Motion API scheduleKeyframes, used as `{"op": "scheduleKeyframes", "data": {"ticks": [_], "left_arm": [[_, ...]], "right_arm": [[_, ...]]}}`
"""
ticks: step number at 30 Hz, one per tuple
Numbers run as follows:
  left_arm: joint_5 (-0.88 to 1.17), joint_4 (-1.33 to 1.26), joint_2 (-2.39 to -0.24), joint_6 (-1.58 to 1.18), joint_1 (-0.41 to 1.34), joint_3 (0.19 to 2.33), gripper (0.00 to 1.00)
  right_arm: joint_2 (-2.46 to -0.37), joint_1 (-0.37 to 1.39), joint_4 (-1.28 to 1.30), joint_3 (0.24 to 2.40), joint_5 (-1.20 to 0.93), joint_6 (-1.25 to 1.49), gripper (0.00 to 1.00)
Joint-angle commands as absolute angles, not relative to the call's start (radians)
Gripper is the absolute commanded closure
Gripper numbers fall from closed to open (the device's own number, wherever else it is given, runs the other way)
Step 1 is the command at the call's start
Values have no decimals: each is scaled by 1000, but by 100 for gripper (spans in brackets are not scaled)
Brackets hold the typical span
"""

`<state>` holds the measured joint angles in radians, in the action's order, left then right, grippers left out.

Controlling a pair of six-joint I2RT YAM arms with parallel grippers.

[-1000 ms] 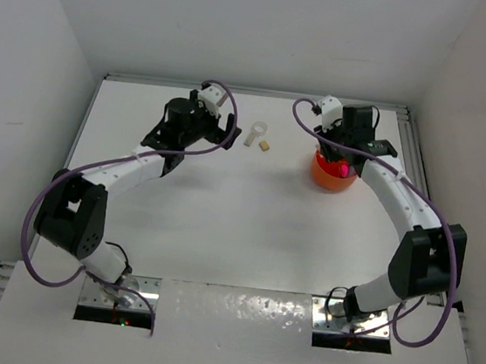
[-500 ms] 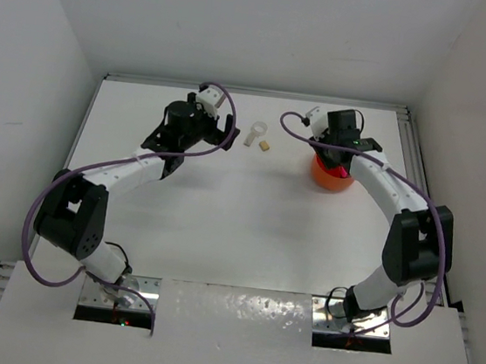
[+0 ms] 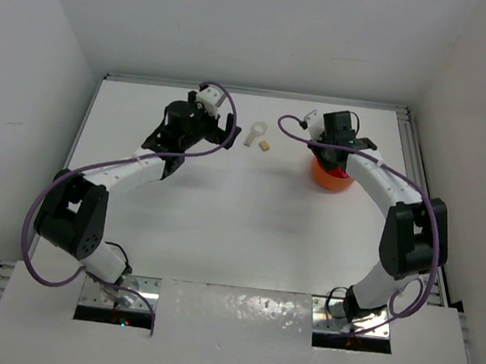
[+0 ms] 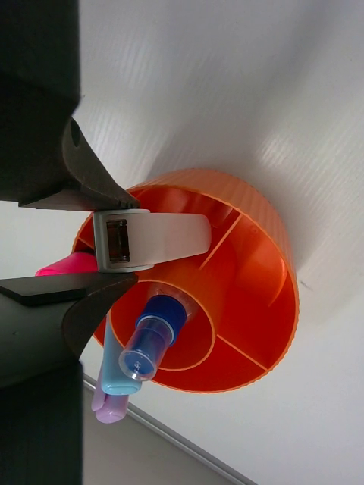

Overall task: Sort the stationery into containers
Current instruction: Place the stapler in the storage box, then pick up the stationery from the center of the board.

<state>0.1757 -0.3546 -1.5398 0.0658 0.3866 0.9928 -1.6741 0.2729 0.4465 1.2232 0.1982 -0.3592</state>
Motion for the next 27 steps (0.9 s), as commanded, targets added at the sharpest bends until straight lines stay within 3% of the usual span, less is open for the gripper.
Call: {"op": "scheduleKeyframes", "data": {"ticks": [1, 3, 7, 18, 23, 27], "left_arm": [[181, -408, -1513, 64, 393, 992, 0], [180, -413, -1511, 66, 394, 989, 0], [181, -416, -1516, 69, 394, 989, 0], [189, -422, -1520, 72, 393, 985, 0], [169, -442, -1522, 32, 396, 976, 0], [141, -488, -1506, 25, 396, 933, 0]], "right_arm": [[-1677, 282, 429, 1235, 224, -342, 82], [-1669, 285, 437, 1235, 221, -342, 70], [-1658, 296, 451, 1241, 225, -341, 57], [-1545, 327, 450, 1262, 241, -270, 52], [-1416, 325, 303, 1220, 245, -32, 55], [-1292, 290, 118, 1057, 216, 249, 61]]}}
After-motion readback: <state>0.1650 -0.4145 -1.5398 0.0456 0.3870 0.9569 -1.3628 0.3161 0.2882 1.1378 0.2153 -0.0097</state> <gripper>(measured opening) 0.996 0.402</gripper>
